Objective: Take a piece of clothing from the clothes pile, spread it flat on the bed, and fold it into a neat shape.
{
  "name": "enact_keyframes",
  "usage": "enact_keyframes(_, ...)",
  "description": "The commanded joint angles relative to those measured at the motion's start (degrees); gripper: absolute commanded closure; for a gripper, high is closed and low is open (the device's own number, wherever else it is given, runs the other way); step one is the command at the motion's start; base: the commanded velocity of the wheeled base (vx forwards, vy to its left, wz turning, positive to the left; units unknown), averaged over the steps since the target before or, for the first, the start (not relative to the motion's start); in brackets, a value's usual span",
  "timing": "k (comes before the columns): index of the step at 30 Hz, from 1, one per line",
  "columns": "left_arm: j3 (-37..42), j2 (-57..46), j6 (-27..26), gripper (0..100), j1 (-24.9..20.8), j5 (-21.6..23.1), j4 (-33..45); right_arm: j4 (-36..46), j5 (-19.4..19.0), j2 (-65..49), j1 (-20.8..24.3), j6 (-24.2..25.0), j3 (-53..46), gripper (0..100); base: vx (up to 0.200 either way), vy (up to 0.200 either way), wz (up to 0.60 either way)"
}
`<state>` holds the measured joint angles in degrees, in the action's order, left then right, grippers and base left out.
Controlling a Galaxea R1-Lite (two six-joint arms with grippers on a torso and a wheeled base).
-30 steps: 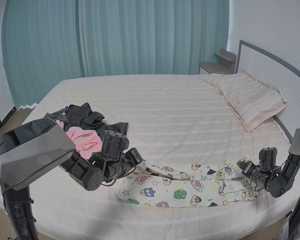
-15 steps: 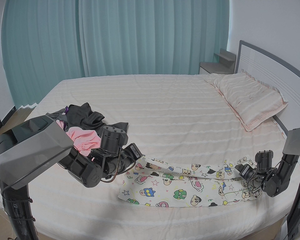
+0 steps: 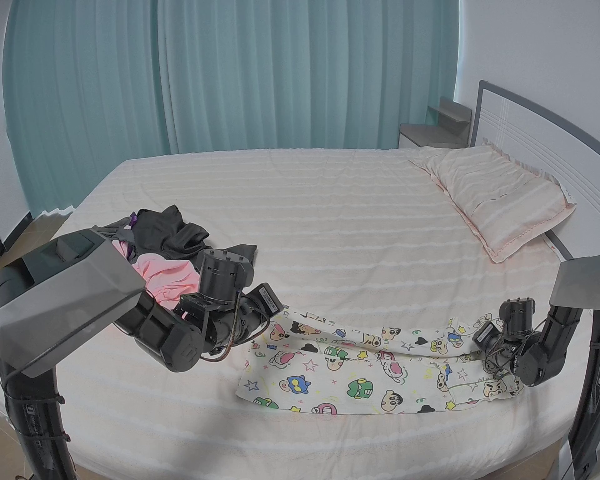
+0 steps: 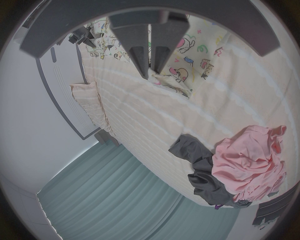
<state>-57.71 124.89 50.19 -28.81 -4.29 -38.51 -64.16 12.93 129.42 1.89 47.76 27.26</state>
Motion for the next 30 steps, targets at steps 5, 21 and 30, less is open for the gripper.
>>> enact_keyframes(5, -5.31, 0.53, -2.20, 100, 1.30, -0.02, 3.00, -0.62, 0.95, 0.66, -1.63, 0.23, 3.33, 100, 0.000, 0.000, 0.00)
enact_keyframes(21, -21.65, 7.82, -6.16, 100, 3.49, -3.27, 7.92, -7.91, 2.18, 0.84, -1.63, 0.14, 4.82, 100, 0.000, 0.000, 0.00)
enact_keyframes(30, -16.12, 7.73, -6.24, 100, 3.49, -3.18, 7.66, -7.82, 2.62, 0.05, -1.54, -0.48, 1.22, 100, 0.000, 0.000, 0.00)
